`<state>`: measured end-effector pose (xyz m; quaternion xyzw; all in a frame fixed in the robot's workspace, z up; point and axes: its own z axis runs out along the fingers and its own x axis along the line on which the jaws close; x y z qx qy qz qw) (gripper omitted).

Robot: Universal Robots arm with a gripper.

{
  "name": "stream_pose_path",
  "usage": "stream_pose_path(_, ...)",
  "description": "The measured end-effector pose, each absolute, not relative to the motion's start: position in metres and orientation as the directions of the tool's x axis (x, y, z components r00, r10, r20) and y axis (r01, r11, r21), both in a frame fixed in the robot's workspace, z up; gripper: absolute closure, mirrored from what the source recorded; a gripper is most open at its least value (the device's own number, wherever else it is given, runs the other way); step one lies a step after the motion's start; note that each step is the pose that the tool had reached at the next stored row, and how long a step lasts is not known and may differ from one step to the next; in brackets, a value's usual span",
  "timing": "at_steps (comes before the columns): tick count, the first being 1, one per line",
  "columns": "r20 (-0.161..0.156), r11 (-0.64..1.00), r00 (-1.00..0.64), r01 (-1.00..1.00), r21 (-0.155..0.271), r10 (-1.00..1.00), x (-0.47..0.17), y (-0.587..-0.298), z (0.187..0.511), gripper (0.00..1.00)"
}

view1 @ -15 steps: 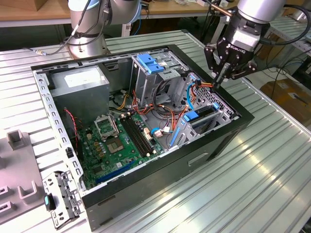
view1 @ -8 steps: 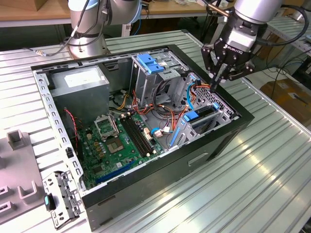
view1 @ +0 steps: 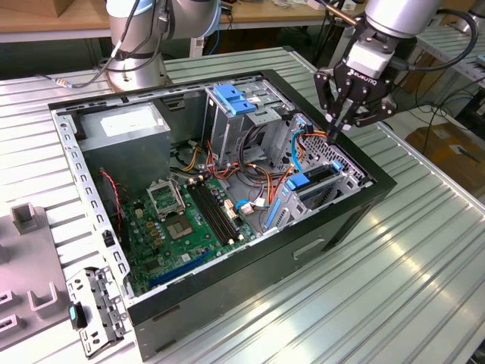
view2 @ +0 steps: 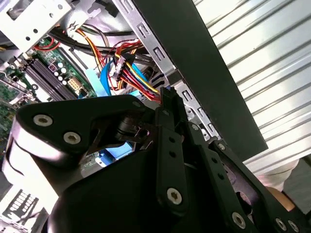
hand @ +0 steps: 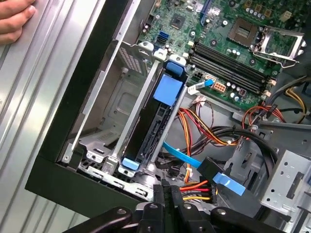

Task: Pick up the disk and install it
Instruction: 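Insert the first disk wire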

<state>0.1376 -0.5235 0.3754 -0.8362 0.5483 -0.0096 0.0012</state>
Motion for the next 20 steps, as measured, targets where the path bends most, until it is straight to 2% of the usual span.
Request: stream_pose_path(20,0.015,-0.365,0.365,-0.931,-0.013,-0.931,0.1369,-0.5235,0.3753,0.83)
